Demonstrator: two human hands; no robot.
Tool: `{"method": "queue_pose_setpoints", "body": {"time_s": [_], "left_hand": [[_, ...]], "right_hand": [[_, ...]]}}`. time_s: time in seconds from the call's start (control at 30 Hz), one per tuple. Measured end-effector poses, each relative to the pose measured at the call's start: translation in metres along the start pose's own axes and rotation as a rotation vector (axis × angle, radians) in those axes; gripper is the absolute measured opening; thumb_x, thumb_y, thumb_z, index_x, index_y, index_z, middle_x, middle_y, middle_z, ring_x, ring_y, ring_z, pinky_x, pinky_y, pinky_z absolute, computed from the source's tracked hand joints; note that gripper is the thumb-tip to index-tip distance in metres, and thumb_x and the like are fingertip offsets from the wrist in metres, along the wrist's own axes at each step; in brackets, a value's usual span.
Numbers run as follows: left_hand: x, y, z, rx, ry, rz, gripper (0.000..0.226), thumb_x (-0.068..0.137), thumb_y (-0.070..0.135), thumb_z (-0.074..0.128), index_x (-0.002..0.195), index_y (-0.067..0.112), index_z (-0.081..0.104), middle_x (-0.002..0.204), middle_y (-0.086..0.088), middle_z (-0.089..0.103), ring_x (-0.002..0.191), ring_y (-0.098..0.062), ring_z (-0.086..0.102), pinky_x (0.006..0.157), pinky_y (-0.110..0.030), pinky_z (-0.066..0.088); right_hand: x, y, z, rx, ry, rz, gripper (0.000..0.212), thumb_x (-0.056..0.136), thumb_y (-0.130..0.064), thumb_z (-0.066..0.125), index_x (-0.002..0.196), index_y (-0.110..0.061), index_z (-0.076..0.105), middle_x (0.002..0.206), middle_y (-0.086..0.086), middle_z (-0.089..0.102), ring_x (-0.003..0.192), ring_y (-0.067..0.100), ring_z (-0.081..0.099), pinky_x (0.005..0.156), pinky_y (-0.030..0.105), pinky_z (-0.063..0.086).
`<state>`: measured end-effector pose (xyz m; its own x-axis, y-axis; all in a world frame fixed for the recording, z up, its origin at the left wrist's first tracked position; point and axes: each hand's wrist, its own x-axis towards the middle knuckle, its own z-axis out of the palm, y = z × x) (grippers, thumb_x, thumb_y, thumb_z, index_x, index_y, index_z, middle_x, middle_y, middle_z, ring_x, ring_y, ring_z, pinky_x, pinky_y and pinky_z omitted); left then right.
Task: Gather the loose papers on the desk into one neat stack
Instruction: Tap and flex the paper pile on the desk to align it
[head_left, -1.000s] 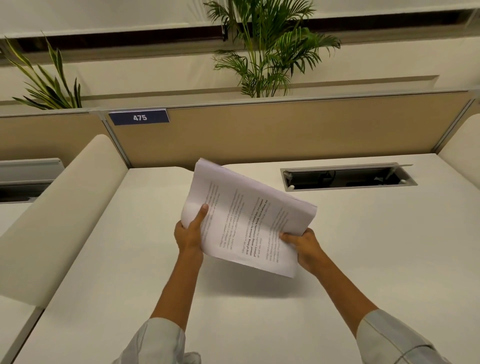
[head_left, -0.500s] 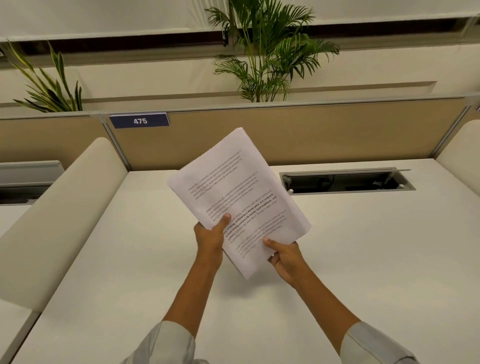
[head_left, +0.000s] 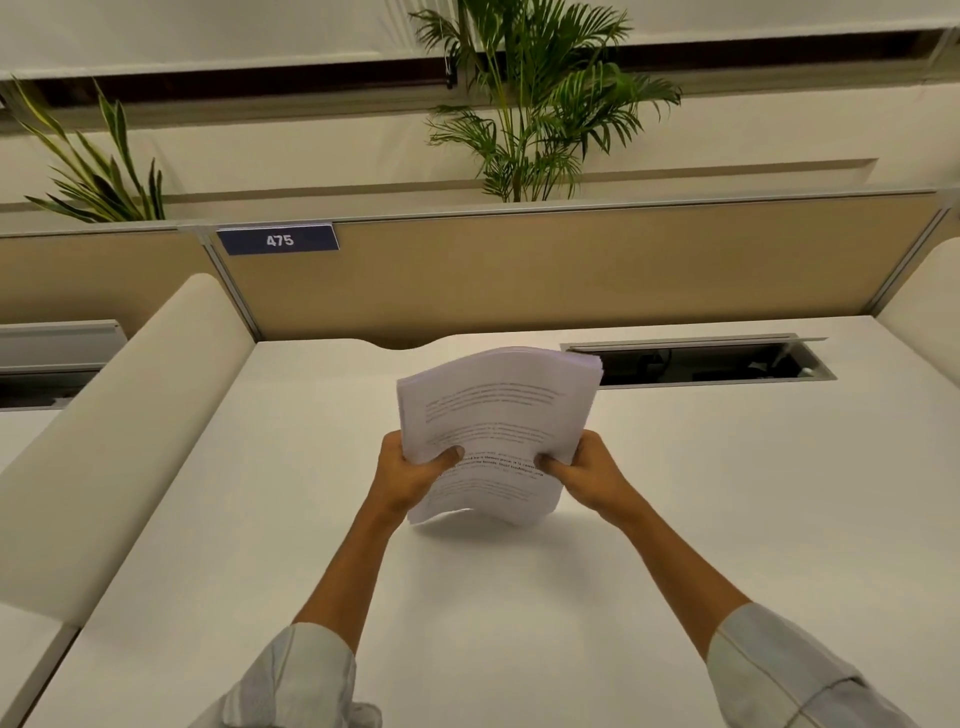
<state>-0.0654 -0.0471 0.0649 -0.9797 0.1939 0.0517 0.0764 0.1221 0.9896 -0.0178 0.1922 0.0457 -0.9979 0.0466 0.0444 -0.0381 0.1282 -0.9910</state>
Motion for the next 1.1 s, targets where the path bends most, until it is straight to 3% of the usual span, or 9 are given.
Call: {"method": "queue_pose_setpoints", "body": {"time_s": [0.1, 0.27, 0.43, 0.63, 0.77, 0.93, 1.03, 1.1], "left_hand": [[-0.002, 0.002, -0.005, -0.035, 0.068, -0.006, 0.043, 0.065, 0.025, 0.08, 0.106, 0.031, 0.067, 0.106, -0.002, 0.072, 0.096, -0.026, 0.069, 0.077, -0.044, 0.062], [0.01, 0.023, -0.008, -0.087, 0.17, 0.035, 0.038, 0.066, 0.028, 0.077, 0.103, 0.032, 0.067, 0.102, -0.002, 0.072, 0.089, -0.027, 0.07, 0.072, -0.039, 0.061], [0.015, 0.021, -0.004, -0.124, 0.18, 0.008, 0.034, 0.066, 0.025, 0.074, 0.099, 0.03, 0.066, 0.096, 0.004, 0.07, 0.086, -0.022, 0.068, 0.068, -0.033, 0.059], [0.015, -0.001, -0.002, -0.163, 0.158, -0.026, 0.032, 0.065, 0.016, 0.069, 0.093, 0.031, 0.066, 0.093, 0.005, 0.07, 0.086, -0.017, 0.067, 0.066, -0.031, 0.057], [0.016, -0.018, 0.0, -0.174, 0.142, -0.046, 0.032, 0.063, 0.009, 0.066, 0.09, 0.025, 0.069, 0.089, 0.007, 0.073, 0.083, -0.017, 0.069, 0.062, -0.021, 0.058], [0.019, -0.041, 0.001, -0.168, 0.127, -0.083, 0.034, 0.064, 0.008, 0.066, 0.093, 0.028, 0.068, 0.094, 0.003, 0.072, 0.089, -0.019, 0.068, 0.07, -0.028, 0.059], [0.018, -0.054, 0.002, -0.167, 0.117, -0.103, 0.035, 0.065, 0.007, 0.065, 0.091, 0.03, 0.067, 0.092, 0.006, 0.072, 0.088, -0.014, 0.068, 0.069, -0.024, 0.059], [0.017, -0.064, 0.003, -0.158, 0.101, -0.128, 0.035, 0.066, 0.008, 0.064, 0.096, 0.028, 0.067, 0.093, 0.007, 0.072, 0.089, -0.013, 0.067, 0.068, -0.021, 0.059]], "right_hand": [[-0.002, 0.002, 0.014, -0.001, 0.042, -0.027, 0.036, 0.086, 0.003, 0.064, 0.106, -0.027, 0.067, 0.106, -0.004, 0.072, 0.099, 0.013, 0.068, 0.078, 0.027, 0.06], [0.007, -0.013, 0.026, 0.081, 0.185, -0.021, 0.042, 0.086, 0.006, 0.06, 0.101, -0.033, 0.062, 0.1, -0.005, 0.069, 0.094, 0.018, 0.066, 0.071, 0.025, 0.057], [0.014, 0.0, 0.032, 0.076, 0.181, 0.022, 0.036, 0.09, 0.006, 0.051, 0.108, -0.023, 0.064, 0.106, 0.004, 0.069, 0.101, 0.022, 0.065, 0.078, 0.037, 0.06], [0.009, 0.034, 0.037, 0.057, 0.202, 0.074, 0.033, 0.088, -0.004, 0.047, 0.116, -0.01, 0.064, 0.11, 0.009, 0.07, 0.103, 0.018, 0.066, 0.085, 0.036, 0.059], [0.01, 0.051, 0.042, 0.05, 0.246, 0.102, 0.031, 0.089, 0.007, 0.044, 0.108, -0.005, 0.065, 0.102, 0.011, 0.071, 0.097, 0.022, 0.067, 0.082, 0.035, 0.06], [0.011, 0.073, 0.044, -0.004, 0.267, 0.142, 0.028, 0.081, 0.002, 0.042, 0.097, -0.003, 0.064, 0.095, 0.015, 0.07, 0.088, 0.027, 0.064, 0.077, 0.037, 0.056], [0.007, 0.081, 0.044, -0.025, 0.26, 0.162, 0.027, 0.083, 0.004, 0.042, 0.091, -0.012, 0.063, 0.09, 0.01, 0.068, 0.082, 0.023, 0.059, 0.073, 0.036, 0.052], [0.005, 0.083, 0.043, -0.048, 0.231, 0.169, 0.036, 0.09, 0.009, 0.043, 0.096, -0.022, 0.062, 0.096, 0.002, 0.067, 0.087, 0.016, 0.061, 0.076, 0.024, 0.051]]}}
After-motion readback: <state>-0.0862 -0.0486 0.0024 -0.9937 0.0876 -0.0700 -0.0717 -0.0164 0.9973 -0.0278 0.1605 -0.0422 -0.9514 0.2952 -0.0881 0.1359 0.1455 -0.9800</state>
